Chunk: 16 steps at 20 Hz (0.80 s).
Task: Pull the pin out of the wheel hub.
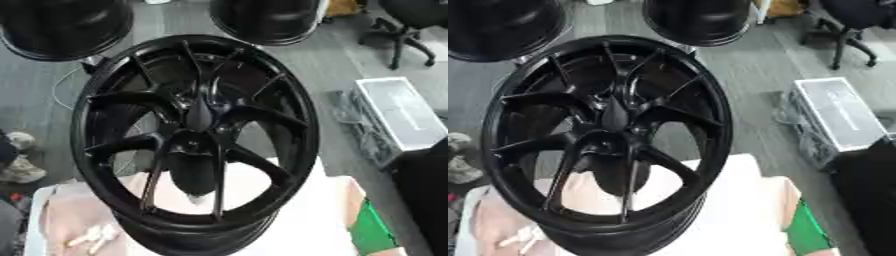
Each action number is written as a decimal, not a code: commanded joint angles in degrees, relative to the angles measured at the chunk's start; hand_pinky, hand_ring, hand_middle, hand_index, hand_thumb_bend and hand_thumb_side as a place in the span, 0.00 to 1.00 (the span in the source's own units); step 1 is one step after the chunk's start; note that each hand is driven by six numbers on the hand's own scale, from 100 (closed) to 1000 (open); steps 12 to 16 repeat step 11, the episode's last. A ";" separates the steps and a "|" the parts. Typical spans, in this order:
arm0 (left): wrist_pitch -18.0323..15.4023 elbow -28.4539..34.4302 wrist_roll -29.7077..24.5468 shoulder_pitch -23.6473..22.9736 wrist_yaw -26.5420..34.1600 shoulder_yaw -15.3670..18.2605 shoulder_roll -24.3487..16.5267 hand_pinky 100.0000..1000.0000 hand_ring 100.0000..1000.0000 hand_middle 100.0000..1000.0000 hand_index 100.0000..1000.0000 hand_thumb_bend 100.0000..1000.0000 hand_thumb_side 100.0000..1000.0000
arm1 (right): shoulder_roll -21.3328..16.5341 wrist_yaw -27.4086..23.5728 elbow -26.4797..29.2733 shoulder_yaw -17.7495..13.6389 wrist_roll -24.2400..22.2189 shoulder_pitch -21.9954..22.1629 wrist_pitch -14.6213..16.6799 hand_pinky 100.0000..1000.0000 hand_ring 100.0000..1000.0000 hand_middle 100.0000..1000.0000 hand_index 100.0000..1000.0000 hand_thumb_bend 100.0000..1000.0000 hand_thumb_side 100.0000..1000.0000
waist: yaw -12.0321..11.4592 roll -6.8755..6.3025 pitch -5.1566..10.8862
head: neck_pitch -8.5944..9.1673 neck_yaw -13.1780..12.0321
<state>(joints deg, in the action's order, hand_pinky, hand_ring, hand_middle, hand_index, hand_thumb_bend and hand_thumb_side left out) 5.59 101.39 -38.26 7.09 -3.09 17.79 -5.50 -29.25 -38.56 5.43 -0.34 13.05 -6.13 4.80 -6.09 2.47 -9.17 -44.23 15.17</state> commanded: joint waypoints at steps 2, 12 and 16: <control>-0.09 0.94 -0.15 0.55 0.34 -0.27 -0.48 0.72 0.47 0.61 0.74 0.00 1.00 | 0.82 2.53 -0.16 0.21 -1.93 0.22 1.45 0.37 0.40 0.86 0.91 0.14 0.55 | -0.02 -0.32 0.60 | 0.11 -0.24; 0.24 0.72 -0.17 0.39 1.11 -0.33 -0.10 0.72 0.47 0.61 0.74 0.01 1.00 | 1.64 6.42 2.21 -0.46 -0.55 -0.61 2.74 0.41 0.44 0.82 0.90 0.06 0.53 | 0.10 -1.00 1.50 | 0.11 -1.93; 0.24 0.72 -0.17 0.39 1.11 -0.33 -0.10 0.72 0.47 0.61 0.74 0.01 1.00 | 1.64 6.42 2.21 -0.46 -0.55 -0.61 2.74 0.41 0.44 0.82 0.90 0.06 0.53 | 0.10 -1.00 1.50 | 0.11 -1.93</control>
